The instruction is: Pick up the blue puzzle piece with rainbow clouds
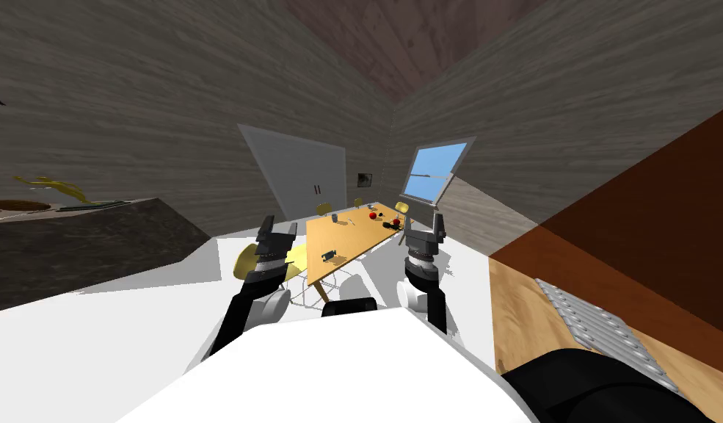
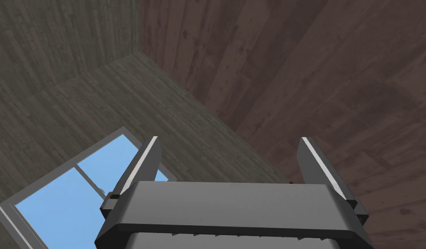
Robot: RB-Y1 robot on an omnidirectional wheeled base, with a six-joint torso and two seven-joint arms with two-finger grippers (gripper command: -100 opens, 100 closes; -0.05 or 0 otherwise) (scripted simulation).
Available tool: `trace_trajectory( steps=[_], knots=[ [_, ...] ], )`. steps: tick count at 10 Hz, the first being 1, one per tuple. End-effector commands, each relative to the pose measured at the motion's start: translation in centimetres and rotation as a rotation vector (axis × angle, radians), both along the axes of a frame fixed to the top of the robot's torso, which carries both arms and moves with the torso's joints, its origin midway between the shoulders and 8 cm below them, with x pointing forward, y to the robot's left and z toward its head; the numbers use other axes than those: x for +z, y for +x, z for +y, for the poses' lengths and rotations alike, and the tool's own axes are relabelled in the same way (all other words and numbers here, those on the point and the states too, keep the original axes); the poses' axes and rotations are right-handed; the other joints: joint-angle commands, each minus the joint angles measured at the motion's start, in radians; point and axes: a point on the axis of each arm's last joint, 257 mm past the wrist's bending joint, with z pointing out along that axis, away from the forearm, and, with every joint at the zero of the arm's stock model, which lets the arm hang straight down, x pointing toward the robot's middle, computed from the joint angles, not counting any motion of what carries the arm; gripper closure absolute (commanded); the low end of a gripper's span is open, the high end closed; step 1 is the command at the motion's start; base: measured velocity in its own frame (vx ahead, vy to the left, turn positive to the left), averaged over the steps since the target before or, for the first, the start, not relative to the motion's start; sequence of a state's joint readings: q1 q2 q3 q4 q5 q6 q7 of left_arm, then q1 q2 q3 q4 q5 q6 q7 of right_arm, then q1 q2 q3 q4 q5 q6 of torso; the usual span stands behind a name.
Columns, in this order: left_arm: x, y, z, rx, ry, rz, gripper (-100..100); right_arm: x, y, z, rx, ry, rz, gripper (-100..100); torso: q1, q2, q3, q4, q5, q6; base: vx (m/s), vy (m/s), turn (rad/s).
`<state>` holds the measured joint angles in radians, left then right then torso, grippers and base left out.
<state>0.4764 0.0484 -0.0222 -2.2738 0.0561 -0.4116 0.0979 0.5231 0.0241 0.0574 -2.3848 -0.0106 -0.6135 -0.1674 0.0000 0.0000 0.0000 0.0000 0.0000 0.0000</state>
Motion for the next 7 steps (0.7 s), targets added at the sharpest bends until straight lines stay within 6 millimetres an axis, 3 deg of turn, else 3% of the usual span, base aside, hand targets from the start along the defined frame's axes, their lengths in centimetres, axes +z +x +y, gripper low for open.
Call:
trace_trajectory(
  steps=[1, 4, 7],
  knots=[
    [-1.7, 0.3, 0.8, -0.010, -0.005, 0.051, -100, 0.0, 0.0, 0.0, 0.000, 0.000, 0.000, 0, 0.000, 0.000, 0.000, 0.000, 0.000, 0.000, -0.002, -0.009, -0.110],
    [-5.7, 0.5, 3.0, -0.017, -0.039, 0.165, -100, 0.0, 0.0, 0.0, 0.000, 0.000, 0.000, 0, -0.001, 0.001, 0.000, 0.000, 0.000, 0.000, -0.006, -0.017, -0.103],
    [-11.4, 0.0, 6.3, -0.005, -0.099, 0.327, -100, 0.0, 0.0, 0.0, 0.000, 0.000, 0.000, 0, -0.001, 0.000, 0.000, 0.000, 0.000, 0.000, 0.001, -0.028, -0.148]
  ],
)
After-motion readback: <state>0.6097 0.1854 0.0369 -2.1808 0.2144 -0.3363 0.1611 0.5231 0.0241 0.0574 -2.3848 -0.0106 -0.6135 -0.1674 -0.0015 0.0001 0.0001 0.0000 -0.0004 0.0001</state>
